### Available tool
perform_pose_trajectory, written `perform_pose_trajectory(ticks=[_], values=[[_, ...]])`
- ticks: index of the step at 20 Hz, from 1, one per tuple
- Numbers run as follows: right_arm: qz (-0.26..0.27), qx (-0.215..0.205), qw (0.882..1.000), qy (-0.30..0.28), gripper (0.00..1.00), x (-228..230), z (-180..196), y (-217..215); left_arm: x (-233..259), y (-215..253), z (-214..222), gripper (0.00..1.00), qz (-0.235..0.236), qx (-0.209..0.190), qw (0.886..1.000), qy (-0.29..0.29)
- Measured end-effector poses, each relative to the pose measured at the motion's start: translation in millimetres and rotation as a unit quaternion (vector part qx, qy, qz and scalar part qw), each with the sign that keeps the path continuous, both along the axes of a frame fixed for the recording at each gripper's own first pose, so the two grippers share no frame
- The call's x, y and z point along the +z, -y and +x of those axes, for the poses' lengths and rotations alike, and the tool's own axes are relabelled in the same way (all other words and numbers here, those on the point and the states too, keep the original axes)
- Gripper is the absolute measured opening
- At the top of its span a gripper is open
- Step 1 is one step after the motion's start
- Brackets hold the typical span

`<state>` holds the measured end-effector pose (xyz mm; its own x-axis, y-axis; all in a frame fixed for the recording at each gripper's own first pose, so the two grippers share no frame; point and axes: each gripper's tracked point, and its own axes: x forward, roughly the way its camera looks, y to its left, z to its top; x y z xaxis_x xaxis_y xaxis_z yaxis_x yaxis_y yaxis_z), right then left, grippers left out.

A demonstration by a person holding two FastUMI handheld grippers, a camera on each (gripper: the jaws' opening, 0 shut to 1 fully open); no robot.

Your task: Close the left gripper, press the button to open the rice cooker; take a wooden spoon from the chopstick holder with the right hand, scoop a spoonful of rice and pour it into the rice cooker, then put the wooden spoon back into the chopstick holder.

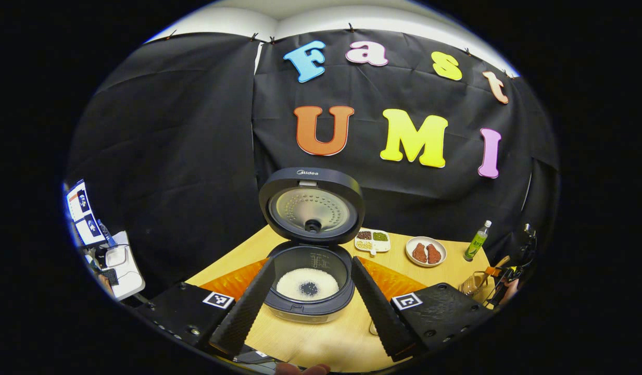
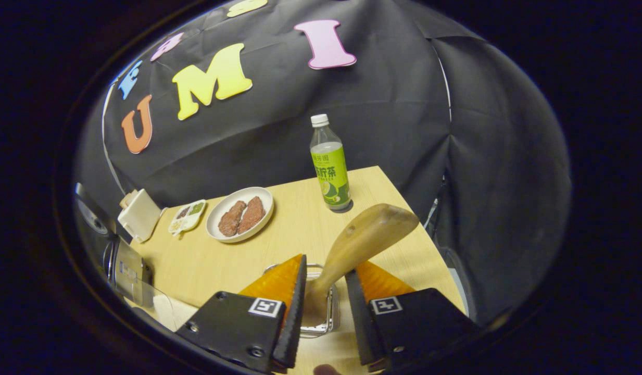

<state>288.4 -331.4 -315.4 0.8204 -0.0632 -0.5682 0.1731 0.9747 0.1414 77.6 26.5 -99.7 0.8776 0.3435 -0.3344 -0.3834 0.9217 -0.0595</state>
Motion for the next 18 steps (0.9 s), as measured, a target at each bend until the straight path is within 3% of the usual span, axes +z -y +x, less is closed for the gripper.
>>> perform_pose_trajectory(ticks=[1, 2, 3, 6, 8, 13, 18], values=[[0.001, -0.005, 1.0, 0.0, 0.43, 0, -1, 1, -1, 0, -2, 0.95, -0.001, 0.001, 1.0, -0.001], [0.01, -0.004, 1.0, 0.001, 0.31, 4, -2, -3, -1, -1, -3, 0.95, -0.002, 0.001, 1.0, -0.001], [0.017, -0.005, 1.0, 0.003, 0.32, 5, -2, -7, -1, -3, -5, 0.95, -0.004, 0.001, 1.0, -0.001], [0.012, -0.008, 1.0, 0.01, 0.12, 14, -5, -16, -9, -9, -13, 0.95, -0.01, 0.003, 1.0, -0.006], [0.006, -0.02, 1.0, 0.023, 0.09, 28, -7, -21, -12, -17, -20, 0.95, -0.013, 0.005, 1.0, -0.008], [-0.075, -0.045, 0.995, 0.056, 0.09, 77, -20, -27, -9, -36, -35, 0.95, -0.03, -0.017, 0.999, 0.01], [-0.11, -0.025, 0.989, 0.098, 0.08, 143, -54, -89, 8, -71, -48, 0.95, -0.04, -0.027, 0.998, 0.047]])
